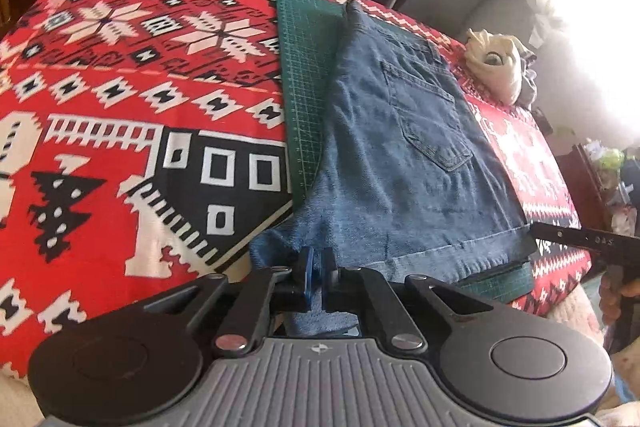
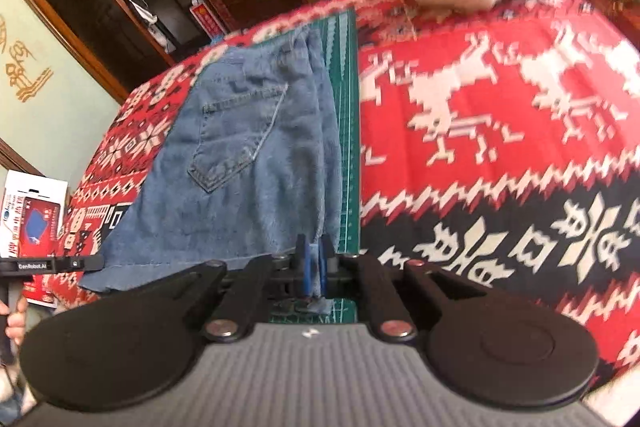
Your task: Fold clothes
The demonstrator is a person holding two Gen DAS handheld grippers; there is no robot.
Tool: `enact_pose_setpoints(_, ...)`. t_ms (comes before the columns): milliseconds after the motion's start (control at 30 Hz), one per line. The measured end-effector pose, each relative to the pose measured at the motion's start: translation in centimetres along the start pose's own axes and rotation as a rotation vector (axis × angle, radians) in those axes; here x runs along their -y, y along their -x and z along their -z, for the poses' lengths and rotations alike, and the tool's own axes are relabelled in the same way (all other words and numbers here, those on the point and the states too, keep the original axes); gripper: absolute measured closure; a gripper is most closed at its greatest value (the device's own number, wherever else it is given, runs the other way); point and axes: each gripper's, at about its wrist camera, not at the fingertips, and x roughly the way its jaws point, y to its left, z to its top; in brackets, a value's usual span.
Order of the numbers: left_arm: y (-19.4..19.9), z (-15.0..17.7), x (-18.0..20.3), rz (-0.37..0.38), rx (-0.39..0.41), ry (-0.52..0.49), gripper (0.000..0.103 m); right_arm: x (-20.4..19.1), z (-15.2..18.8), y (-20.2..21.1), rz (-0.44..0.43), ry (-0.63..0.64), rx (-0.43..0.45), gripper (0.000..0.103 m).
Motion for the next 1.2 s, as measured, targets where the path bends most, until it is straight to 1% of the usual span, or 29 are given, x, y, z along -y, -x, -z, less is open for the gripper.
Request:
enact_pose_setpoints(67,0.0,0.0,0.0,-0.001,-0.002,-0.008,0.101,-0.2,0.0,-0.4,0.007,0.01,-0.006,0.092)
enact_pose_setpoints(100,0.0,0.0,0.0,-0.003,-0.003,-0.012,0.101,-0.4,0.1,-0.5,0.015,0.019,-0.008,0.098)
enact_pose_setpoints(133,0.0,0.0,-0.1,-0.004,-0.004,-0.014,0.101,-0.5,0.2,-0.6,0.023,0.028,-0.009,0.1)
enact_pose_setpoints(333,-0.2,-0.1,-0.6,-0.018,-0.006,-0.018,0.1,-1.6,0.7,0.5,0.045,0.074,-0.016,0.101)
enact_pose_setpoints(467,-0.3,-0.3,-0.5,-0.036,-0.009,-0.044,0.1,0.0,1.3,0.2,0.045,0.001,-0.026,0.103)
enact_pose_setpoints(533,-0.1,-0.3,-0.1,-0.05,-0.008,-0.063,0.101,0.8,1.5,-0.1,0.069,-0.021,-0.024,0.103)
enact_pose_setpoints(567,0.2,-0.4,0.0,-0.042,-0.006,-0.056,0.101,1.2,1.5,-0.2,0.095,-0.033,-0.025,0.103)
enact_pose_setpoints(633,0.8,-0.6,0.2,-0.013,0.004,-0.036,0.101,1.7,1.5,0.3,0.078,-0.059,-0.007,0.103)
enact_pose_setpoints(733,1.2,-1.5,1.2,0.046,0.025,-0.03,0.101,1.1,1.1,1.5,0.046,-0.038,0.044,0.103)
enact_pose_setpoints(833,0.2,-2.6,3.2,0.075,0.033,-0.078,0.101,-1.7,0.3,1.6,0.034,0.104,0.072,0.103)
enact_pose_setpoints(933,-2.3,-3.4,5.0,0.082,0.038,-0.123,0.101,-4.7,-0.6,-0.2,0.057,0.26,0.069,0.101)
enact_pose_setpoints(967,-3.2,-3.7,5.4,0.087,0.038,-0.126,0.101,-5.3,-0.7,-1.1,0.06,0.282,0.066,0.101)
enact_pose_setpoints(1033,-4.6,-3.9,5.8,0.063,0.035,-0.156,0.101,-6.3,-0.9,-3.0,0.063,0.314,0.059,0.101)
enact_pose_setpoints(1133,-6.0,-3.6,5.8,-0.007,0.014,-0.219,0.102,-7.0,-0.7,-5.0,0.094,0.372,0.063,0.101)
enact_pose_setpoints(1200,-5.9,-3.4,4.6,0.01,0.012,-0.196,0.101,-6.8,-0.5,-5.6,0.115,0.382,0.057,0.101)
